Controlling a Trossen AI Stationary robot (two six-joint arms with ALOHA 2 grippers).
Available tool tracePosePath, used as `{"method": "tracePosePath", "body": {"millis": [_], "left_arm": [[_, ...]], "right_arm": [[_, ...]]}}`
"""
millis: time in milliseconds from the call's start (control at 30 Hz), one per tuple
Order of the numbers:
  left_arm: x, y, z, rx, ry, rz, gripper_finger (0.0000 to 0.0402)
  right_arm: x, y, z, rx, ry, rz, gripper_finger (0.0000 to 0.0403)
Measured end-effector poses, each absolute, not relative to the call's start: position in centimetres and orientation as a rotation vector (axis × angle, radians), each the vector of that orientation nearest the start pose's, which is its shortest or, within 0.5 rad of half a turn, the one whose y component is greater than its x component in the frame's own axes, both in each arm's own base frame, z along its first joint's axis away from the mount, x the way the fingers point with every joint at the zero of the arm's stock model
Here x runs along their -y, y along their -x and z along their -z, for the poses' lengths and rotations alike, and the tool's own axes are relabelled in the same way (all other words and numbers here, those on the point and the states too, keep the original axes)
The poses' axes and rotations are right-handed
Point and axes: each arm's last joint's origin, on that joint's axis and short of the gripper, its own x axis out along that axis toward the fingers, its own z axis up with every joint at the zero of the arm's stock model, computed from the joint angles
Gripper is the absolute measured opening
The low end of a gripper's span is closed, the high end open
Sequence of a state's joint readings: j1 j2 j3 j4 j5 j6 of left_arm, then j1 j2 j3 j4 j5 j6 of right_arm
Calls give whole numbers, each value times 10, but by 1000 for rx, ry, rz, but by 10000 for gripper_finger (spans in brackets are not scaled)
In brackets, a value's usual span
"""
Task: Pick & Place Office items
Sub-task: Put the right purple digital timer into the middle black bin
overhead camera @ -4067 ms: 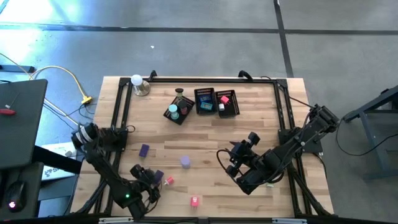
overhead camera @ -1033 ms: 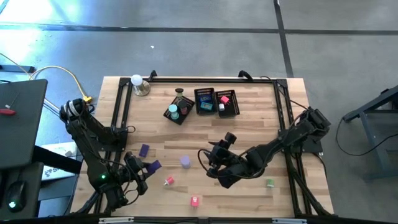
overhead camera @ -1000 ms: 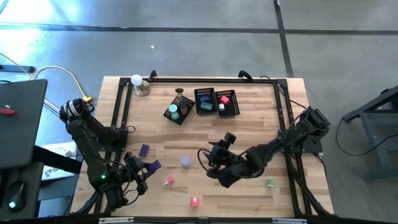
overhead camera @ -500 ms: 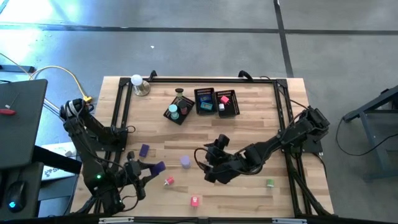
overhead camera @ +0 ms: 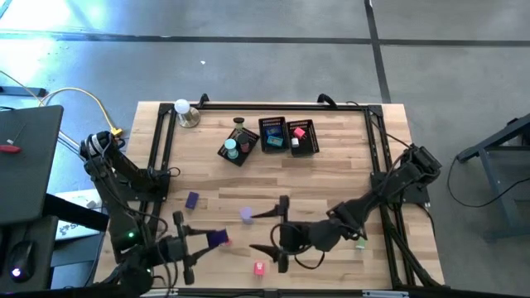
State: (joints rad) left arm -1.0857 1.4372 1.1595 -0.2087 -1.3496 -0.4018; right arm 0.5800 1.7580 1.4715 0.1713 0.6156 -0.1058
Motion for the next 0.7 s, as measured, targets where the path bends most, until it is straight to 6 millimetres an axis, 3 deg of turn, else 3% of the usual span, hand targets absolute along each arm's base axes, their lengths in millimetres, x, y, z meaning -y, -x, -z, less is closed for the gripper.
{"method": "tracePosePath", "body": {"millis": [233, 367, 700], "left_arm": [[258, -190, -354, -10, -123, -32, 150], [249, -204, -357, 11, -187, -19, 150], [224, -235, -360, 33, -215, -27, 150]], "right_arm": [[-209, -358, -351, 8, 271, -58, 321], [-212, -358, -357, 85, 290, -173, 321], [-210, -359, -358, 92, 315, -175, 320]]}}
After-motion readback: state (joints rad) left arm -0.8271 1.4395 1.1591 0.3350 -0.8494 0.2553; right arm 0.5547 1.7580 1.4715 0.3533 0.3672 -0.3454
